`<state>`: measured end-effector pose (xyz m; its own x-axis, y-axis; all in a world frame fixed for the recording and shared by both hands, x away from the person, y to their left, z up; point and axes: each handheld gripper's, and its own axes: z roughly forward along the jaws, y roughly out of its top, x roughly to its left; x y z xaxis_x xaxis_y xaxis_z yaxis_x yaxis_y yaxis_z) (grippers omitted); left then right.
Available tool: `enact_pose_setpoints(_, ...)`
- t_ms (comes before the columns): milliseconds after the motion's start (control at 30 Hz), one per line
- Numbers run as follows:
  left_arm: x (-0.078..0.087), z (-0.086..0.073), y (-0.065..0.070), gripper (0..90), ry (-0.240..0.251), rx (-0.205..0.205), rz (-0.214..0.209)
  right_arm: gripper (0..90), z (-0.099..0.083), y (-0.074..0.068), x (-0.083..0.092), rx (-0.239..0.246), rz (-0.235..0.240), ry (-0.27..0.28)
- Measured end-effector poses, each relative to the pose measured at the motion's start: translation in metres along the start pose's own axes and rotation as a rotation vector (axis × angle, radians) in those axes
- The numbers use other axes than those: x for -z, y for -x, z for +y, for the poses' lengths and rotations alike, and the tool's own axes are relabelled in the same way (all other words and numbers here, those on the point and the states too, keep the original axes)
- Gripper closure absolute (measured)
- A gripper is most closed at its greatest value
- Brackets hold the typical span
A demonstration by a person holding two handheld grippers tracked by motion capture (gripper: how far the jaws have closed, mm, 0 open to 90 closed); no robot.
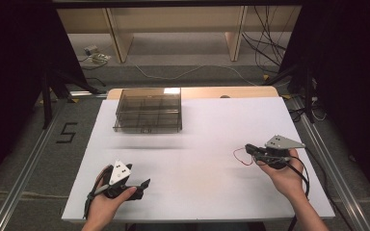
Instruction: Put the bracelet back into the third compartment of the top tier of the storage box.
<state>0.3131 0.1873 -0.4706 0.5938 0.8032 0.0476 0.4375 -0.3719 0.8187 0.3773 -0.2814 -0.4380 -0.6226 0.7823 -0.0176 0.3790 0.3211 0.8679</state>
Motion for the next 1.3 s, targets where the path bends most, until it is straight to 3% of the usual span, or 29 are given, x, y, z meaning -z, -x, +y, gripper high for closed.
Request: enact_pose_setpoints(1300,-0.001,-0.001,0.001,17.0,-0.003,-0.004,-0.002,87.1,0.028,-0.015,-0.027,0.029,0.031,0.023)
